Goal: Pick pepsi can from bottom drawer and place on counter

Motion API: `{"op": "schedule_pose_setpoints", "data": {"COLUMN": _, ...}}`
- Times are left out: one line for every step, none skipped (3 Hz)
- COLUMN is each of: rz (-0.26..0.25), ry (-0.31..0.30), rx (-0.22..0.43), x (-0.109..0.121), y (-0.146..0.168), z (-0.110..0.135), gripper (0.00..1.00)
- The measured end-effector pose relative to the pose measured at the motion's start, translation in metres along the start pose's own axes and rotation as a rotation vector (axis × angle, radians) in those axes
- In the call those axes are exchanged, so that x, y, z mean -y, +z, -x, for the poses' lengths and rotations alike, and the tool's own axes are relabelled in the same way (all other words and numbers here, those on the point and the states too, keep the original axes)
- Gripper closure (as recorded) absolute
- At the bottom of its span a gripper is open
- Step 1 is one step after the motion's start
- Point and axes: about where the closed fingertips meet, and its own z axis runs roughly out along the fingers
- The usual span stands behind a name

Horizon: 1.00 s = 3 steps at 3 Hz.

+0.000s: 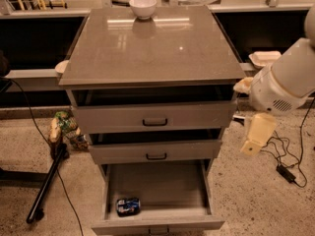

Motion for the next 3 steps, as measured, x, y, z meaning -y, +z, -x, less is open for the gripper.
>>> {"op": "schedule_pose_setpoints", "data": {"rz": 0.062, "ry": 0.008, "rx": 0.067, "x": -0.005, "y": 0.050, "z": -0.001, "gripper": 0.00}}
{"op": "schedule_pose_setpoints", "data": {"rz": 0.062, "ry": 0.008, "rx": 0.067, "x": -0.005, "y": 0.050, "z": -0.001, "gripper": 0.00}}
{"op": "schedule_pose_setpoints", "data": {"rz": 0.079, "ry": -0.003, "rx": 0.054, "x": -0.013, "y": 0.081, "z": -0.006, "gripper": 0.00}}
